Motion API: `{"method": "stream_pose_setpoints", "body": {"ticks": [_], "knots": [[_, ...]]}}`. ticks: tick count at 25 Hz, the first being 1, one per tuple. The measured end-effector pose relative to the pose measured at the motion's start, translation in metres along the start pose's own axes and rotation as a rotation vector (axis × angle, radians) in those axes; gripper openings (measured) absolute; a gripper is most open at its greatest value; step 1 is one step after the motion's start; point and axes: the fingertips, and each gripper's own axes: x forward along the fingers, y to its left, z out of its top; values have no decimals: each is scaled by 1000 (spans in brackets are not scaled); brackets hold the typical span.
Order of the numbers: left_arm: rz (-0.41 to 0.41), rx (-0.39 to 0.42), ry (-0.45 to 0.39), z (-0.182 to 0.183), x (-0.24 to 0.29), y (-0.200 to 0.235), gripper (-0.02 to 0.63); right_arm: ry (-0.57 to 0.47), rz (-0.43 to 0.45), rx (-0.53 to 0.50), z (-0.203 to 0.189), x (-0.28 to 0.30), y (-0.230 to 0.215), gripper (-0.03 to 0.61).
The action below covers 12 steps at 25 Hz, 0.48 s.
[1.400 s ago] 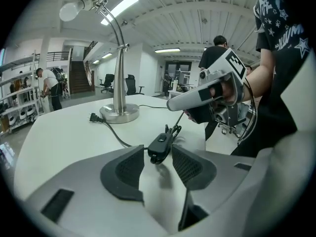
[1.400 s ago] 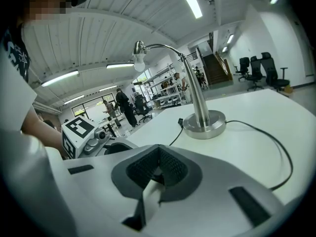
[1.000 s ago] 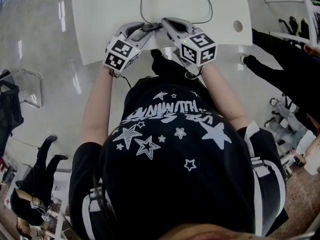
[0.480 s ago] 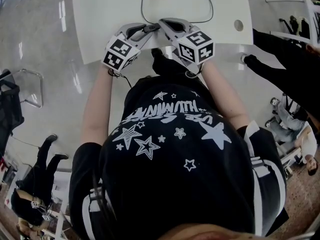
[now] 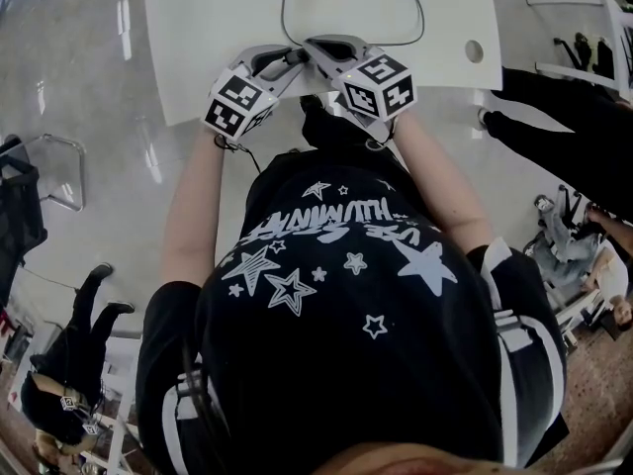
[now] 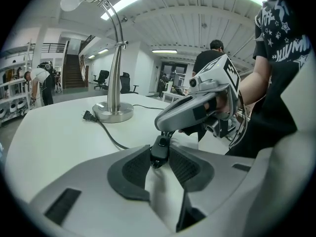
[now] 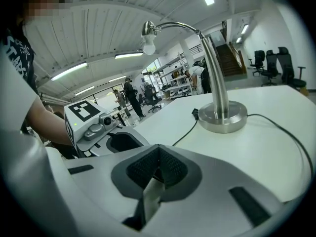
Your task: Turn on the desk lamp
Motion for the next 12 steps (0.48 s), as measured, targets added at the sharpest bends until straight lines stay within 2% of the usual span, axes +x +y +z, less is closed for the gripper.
{"method": "stream_pose_setpoints", "body": {"ticks": [8,12], "knots": [[-6,-1,1,-1,-1,2,135,80,-11,-78,-9,12,4,5],[-7,-10,-4,-4,-4,4,135,87,-1,-48,-10,16,5,5]]}}
